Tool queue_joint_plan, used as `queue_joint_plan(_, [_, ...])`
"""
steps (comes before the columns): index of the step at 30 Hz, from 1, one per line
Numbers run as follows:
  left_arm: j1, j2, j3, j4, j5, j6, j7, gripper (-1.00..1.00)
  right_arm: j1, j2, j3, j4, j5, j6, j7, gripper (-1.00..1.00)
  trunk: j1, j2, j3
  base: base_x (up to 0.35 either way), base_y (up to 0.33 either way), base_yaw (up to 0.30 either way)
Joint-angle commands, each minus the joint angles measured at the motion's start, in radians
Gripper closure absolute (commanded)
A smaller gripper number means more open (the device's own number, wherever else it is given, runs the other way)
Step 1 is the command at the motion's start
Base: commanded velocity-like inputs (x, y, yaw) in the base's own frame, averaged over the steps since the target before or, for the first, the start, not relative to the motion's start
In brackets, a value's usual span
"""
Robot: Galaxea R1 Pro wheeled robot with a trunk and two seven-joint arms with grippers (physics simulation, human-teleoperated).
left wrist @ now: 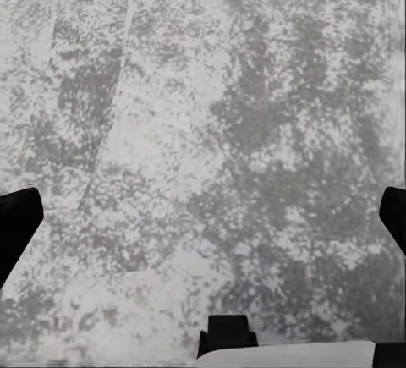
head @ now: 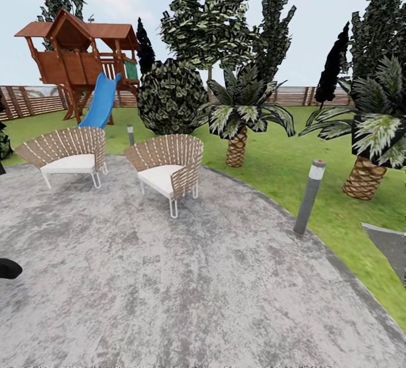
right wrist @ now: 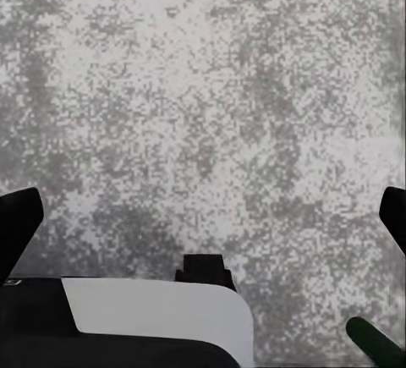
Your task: In the garden, pick up the pesticide atomizer on the floor and spray pesticide onto both trees until each tree trunk is fully covered.
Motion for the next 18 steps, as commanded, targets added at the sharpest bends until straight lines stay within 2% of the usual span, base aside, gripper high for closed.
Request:
queue_joint_plan(1, [0.0, 0.0, 0.0, -0.001, 0.0, -0.001, 0.0, -1.0, 0.0, 0.0, 0.0, 0.0, 0.0, -0.002, 0.0, -1.0, 0.0, 0.0, -0.001, -0.248, -0.17, -0.055])
queue_joint_plan(7, [0.0, 0.0, -0.001, 0.02, 0.0, -0.001, -0.002, -1.0, 0.0, 0.0, 0.0, 0.0, 0.0, -0.002, 0.0, -1.0, 0.0, 0.0, -0.008, -0.263, 0.042, -0.09])
queue_joint_plan(13, [0.0, 0.0, -0.001, 0.036, 0.0, -0.002, -0.003, -1.0, 0.0, 0.0, 0.0, 0.0, 0.0, -0.002, 0.0, -1.0, 0.0, 0.0, -0.011, -0.177, 0.252, -0.035])
queue_joint_plan(18, [0.0, 0.0, -0.001, 0.038, 0.0, -0.002, -0.003, -1.0, 0.0, 0.0, 0.0, 0.0, 0.0, -0.003, 0.0, -1.0, 0.0, 0.0, -0.014, -0.096, 0.307, -0.156])
